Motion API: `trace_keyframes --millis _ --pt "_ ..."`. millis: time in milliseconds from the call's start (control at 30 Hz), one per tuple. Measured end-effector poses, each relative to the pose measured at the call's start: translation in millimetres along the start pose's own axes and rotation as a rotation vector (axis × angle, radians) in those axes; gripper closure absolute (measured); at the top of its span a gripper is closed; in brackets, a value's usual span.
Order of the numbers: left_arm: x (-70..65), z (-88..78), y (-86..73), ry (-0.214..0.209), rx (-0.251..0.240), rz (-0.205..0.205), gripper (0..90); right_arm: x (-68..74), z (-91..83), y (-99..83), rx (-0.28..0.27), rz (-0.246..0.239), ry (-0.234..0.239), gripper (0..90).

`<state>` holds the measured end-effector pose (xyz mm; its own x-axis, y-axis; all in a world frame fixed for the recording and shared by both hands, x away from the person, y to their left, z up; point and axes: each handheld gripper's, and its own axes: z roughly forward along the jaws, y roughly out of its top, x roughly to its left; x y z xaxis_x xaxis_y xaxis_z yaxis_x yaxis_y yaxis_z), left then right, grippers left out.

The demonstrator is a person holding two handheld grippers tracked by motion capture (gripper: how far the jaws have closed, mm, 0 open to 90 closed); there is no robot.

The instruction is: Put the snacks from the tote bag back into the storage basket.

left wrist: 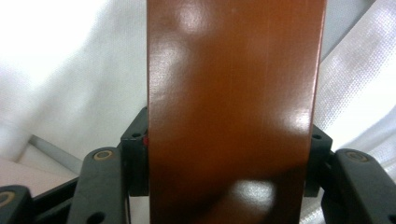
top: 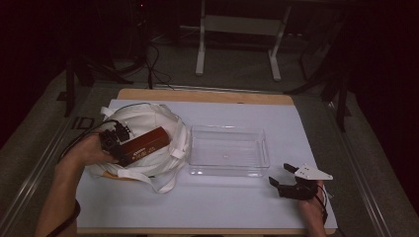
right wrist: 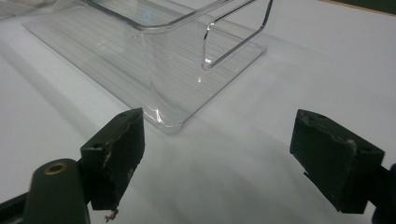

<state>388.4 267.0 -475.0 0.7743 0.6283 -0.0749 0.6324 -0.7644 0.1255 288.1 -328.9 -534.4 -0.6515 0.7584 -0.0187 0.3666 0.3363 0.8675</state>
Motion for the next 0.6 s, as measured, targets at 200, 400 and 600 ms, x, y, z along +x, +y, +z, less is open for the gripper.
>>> trace_keyframes --millis 200,400,600 --pt "-3.8 -2.7 -1.7 0.061 -0.032 0.020 43.9 0.1 0.0 0.0 0.000 -0.003 -0.002 18.0" --pt "-5.7 -12.5 -4.1 0.103 -0.068 0.031 44.6 0.1 0.0 0.0 0.000 -0.003 -0.002 18.0" --pt "-9.4 -29.1 -3.9 0.141 -0.101 0.051 44.7 0.3 -0.1 0.0 -0.001 -0.007 -0.003 18.0"
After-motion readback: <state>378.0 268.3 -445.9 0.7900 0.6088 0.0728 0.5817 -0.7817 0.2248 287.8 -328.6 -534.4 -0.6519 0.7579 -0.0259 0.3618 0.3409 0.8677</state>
